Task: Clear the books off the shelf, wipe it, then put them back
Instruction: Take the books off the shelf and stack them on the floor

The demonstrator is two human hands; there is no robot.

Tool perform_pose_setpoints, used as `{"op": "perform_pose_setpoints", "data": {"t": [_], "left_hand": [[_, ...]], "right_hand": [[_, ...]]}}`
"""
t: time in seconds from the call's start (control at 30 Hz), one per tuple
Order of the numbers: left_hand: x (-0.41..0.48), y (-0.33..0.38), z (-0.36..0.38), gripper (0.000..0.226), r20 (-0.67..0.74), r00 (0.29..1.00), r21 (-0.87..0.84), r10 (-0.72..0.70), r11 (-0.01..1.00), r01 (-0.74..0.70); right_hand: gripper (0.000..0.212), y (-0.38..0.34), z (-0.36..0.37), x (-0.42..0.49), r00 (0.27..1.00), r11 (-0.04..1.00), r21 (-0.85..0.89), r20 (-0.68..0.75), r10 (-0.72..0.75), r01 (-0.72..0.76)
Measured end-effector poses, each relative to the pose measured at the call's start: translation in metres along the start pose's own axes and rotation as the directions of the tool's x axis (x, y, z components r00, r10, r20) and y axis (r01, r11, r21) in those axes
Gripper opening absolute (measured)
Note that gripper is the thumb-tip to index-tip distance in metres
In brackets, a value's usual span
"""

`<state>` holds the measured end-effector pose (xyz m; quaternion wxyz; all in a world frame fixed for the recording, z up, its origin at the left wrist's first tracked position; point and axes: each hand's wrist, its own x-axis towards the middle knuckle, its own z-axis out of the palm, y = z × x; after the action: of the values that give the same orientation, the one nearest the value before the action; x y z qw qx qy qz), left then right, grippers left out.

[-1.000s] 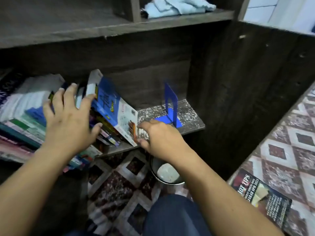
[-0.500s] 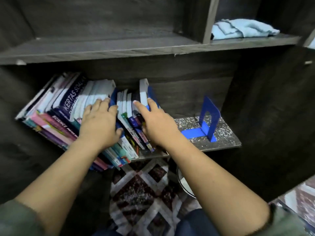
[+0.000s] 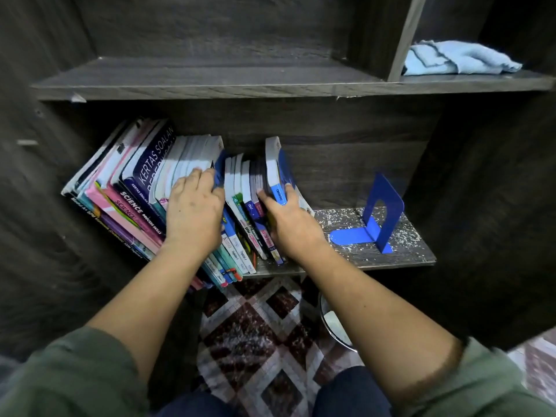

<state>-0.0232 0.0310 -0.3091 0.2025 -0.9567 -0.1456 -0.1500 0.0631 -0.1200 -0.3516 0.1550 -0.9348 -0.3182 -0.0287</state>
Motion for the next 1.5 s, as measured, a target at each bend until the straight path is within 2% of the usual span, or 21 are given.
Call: {"op": "perform_pose_setpoints", "data": {"t": [0.1, 0.2, 0.27, 0.4, 0.53, 0.63, 0.77, 0.9, 1.03, 1.2, 1.3, 1.4, 1.5], "left_hand": [[0.000, -0.001, 0.001, 0.065, -0.003, 1.000, 0.013, -0.002, 1.000, 0.002], [0.001, -0.001, 0.002, 0.066, 0.008, 1.000, 0.018, -0.010, 1.000, 0.010], [0.001, 0.000, 0.002, 0.067, 0.008, 1.000, 0.017, -0.012, 1.000, 0.012], [0.001, -0.001, 0.005, 0.064, -0.013, 1.000, 0.013, -0.005, 1.000, 0.005], [0.000, -0.002, 0.006, 0.064, -0.008, 1.000, 0.004, 0.003, 1.000, -0.003], [-0.001, -0.001, 0.003, 0.065, 0.017, 1.000, 0.018, 0.006, 1.000, -0.006], [-0.001, 0.017, -0.007, 0.084, 0.068, 0.997, 0.030, -0.037, 0.999, 0.035], [-0.002, 0.048, -0.007, 0.085, 0.125, 0.992, 0.015, -0.001, 1.000, 0.000], [-0.001, 0.055, -0.002, 0.084, 0.170, 0.984, -0.023, -0.042, 0.999, 0.047], [0.000, 0.056, -0.001, 0.088, 0.193, 0.981, -0.014, -0.032, 0.999, 0.036], [0.000, 0.056, 0.001, 0.090, 0.197, 0.980, 0.010, -0.027, 1.000, 0.025], [-0.001, 0.055, 0.002, 0.092, 0.189, 0.982, 0.024, -0.019, 1.000, 0.015], [-0.002, 0.053, 0.003, 0.093, 0.195, 0.981, 0.036, -0.017, 0.999, 0.010]], "right_hand": [[0.082, -0.001, 0.003, -0.005, 0.999, 1.000, 0.008, -0.033, -0.019, 0.019], [0.088, -0.006, -0.003, -0.007, 0.980, 0.996, 0.006, -0.180, -0.086, 0.089], [0.085, -0.011, -0.012, -0.003, 0.967, 0.997, -0.014, -0.241, -0.082, 0.081], [0.055, -0.005, -0.027, 0.004, 0.964, 0.999, 0.017, -0.260, 0.047, -0.044], [0.047, 0.014, -0.036, -0.005, 0.902, 0.975, 0.047, -0.373, 0.218, -0.216], [0.037, 0.031, -0.047, -0.012, 0.845, 0.955, 0.041, -0.455, 0.280, -0.294], [0.032, 0.056, -0.062, -0.019, 0.808, 0.925, -0.013, -0.492, 0.325, -0.380], [0.031, 0.091, -0.066, -0.026, 0.814, 0.898, -0.083, -0.464, 0.349, -0.432], [0.039, 0.127, -0.064, -0.036, 0.798, 0.853, -0.094, -0.418, 0.434, -0.513], [0.049, 0.150, -0.056, -0.040, 0.777, 0.784, -0.143, -0.326, 0.539, -0.604], [0.044, 0.155, -0.052, -0.040, 0.782, 0.762, -0.194, -0.258, 0.568, -0.618], [0.043, 0.157, -0.046, -0.038, 0.759, 0.744, -0.158, -0.193, 0.621, -0.649], [0.050, 0.166, -0.041, -0.039, 0.705, 0.699, -0.092, -0.097, 0.702, -0.709]]}}
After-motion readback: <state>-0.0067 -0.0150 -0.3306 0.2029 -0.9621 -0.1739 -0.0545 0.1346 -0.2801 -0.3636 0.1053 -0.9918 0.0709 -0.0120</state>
